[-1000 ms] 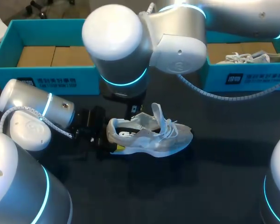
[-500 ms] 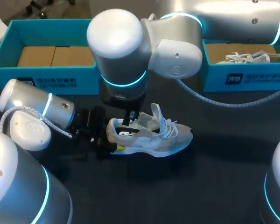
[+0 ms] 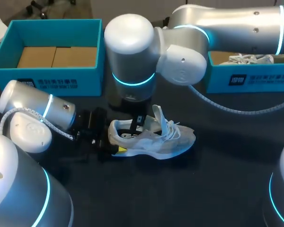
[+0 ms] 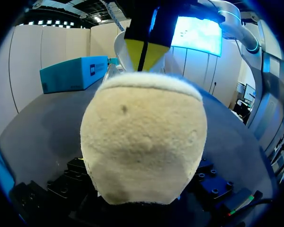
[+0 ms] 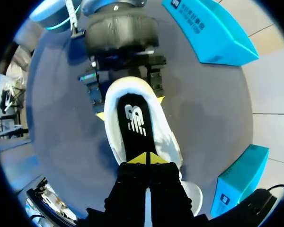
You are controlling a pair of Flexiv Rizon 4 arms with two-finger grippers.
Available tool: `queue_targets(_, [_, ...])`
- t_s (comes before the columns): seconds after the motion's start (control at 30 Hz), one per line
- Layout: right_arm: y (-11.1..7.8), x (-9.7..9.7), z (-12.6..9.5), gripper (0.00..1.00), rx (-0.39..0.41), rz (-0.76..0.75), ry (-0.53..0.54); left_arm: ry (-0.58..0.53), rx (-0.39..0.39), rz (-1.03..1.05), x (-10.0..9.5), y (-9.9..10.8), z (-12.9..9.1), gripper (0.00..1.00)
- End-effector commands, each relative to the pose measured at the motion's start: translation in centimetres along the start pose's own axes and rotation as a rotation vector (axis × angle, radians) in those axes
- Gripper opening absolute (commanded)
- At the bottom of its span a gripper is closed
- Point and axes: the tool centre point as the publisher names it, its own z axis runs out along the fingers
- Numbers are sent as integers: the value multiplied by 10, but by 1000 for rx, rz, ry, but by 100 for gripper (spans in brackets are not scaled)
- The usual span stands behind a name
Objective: Take the shoe out of the shoebox, open the shoe tongue, remove and reinsert the insole, then place the shoe into the shoebox
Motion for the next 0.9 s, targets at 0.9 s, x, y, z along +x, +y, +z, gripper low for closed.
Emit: queue_targets(0.9, [-10, 4, 34, 0, 56, -40, 131, -1, -4, -1, -1, 0, 0, 0])
